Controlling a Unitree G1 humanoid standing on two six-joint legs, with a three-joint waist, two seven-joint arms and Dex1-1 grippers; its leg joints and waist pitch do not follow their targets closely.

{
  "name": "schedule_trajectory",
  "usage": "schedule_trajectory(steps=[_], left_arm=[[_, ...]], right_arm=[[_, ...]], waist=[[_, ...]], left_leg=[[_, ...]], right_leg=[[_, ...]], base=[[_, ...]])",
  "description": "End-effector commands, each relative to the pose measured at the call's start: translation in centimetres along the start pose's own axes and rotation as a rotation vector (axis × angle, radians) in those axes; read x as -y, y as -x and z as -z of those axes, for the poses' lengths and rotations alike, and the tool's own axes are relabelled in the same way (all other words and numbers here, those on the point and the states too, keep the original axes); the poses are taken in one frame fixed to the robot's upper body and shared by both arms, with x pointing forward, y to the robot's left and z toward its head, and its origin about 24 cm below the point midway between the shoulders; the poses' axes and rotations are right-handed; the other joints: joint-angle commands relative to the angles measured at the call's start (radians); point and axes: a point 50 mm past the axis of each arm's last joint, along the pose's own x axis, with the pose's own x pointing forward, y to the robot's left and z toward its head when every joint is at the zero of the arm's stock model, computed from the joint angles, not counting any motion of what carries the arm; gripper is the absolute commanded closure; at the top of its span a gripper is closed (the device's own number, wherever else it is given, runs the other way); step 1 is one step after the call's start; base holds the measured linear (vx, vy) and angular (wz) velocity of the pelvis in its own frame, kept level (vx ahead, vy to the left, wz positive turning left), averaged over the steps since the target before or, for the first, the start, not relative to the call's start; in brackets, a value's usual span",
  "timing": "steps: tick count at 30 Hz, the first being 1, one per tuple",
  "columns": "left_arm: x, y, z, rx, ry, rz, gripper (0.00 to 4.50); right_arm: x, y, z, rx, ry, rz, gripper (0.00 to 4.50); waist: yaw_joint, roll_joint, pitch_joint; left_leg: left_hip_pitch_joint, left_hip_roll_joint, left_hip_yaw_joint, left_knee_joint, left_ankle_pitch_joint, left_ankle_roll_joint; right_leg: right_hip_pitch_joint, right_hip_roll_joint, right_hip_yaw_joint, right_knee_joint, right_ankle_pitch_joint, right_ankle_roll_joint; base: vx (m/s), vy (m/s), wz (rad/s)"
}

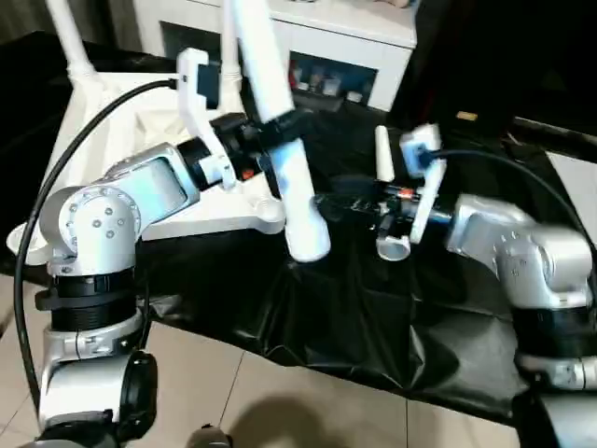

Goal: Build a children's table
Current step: Pick table leg

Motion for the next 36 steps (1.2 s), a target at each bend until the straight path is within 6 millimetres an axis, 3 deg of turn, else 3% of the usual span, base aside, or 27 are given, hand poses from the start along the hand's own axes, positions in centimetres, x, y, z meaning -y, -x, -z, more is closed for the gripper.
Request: schedule_trajectory(steps=[1,4,10,14,23,24,36], left_arm=[[1.4,-0.5,0.3,-0.027,-0.036,0.098,2.62],[1.6,-0.7,0.4,-0.037,-0.049,0.128,2.62],[2.2,-0.7,0.6,-0.076,-0.089,0.206,2.62],[2.4,-0.6,0.9,-0.117,-0.121,0.251,2.62],[2.3,-0.4,1.0,-0.162,-0.157,0.295,2.62],[2.3,-0.4,1.0,-0.163,-0.160,0.299,2.62],[2.4,-0.6,1.0,-0.160,-0.170,0.327,2.62]], right_arm=[[-0.4,-0.7,0.0,-0.033,-0.001,-0.040,0.32],[-1.0,-1.5,0.3,-0.051,-0.016,-0.109,0.32],[-1.1,-2.5,0.6,-0.092,-0.014,-0.171,0.32],[-1.3,-2.6,0.4,-0.111,0.007,-0.215,0.32],[-1.5,-2.1,0.1,-0.135,0.018,-0.281,0.32],[-1.5,-2.0,0.3,-0.144,0.016,-0.286,0.59],[-1.7,-2.3,1.1,-0.172,0.008,-0.309,1.54]], waist=[[0.004,0.017,-0.076],[0.006,0.017,-0.076],[0.010,0.015,-0.076],[0.012,0.011,-0.076],[0.014,0.014,-0.077],[0.014,0.014,-0.077],[0.014,0.013,-0.079]], left_leg=[[0.025,0.014,-0.003,-0.063,-0.115,-0.064],[0.027,0.015,-0.001,-0.062,-0.105,-0.061],[0.025,0.015,-0.001,-0.064,-0.121,-0.071],[0.023,0.015,-0.002,-0.065,-0.109,-0.068],[0.025,0.016,-0.001,-0.063,-0.110,-0.067],[0.025,0.016,-0.001,-0.063,-0.111,-0.067],[0.024,0.015,-0.001,-0.061,-0.102,-0.065]], right_leg=[[0.048,-0.086,0.051,-0.076,-0.050,-0.131],[0.045,-0.086,0.051,-0.073,-0.021,-0.147],[0.046,-0.087,0.051,-0.074,-0.049,-0.139],[0.047,-0.088,0.051,-0.073,-0.045,-0.129],[0.047,-0.087,0.051,-0.070,-0.035,-0.133],[0.047,-0.088,0.051,-0.070,-0.038,-0.136],[0.048,-0.087,0.050,-0.067,-0.017,-0.150]], base=[[0.000,0.000,0.00],[0.000,0.000,0.00],[0.000,0.000,0.00],[0.000,0.000,0.00],[0.000,0.000,0.00],[0.000,0.000,0.00],[0.000,0.000,0.00]])
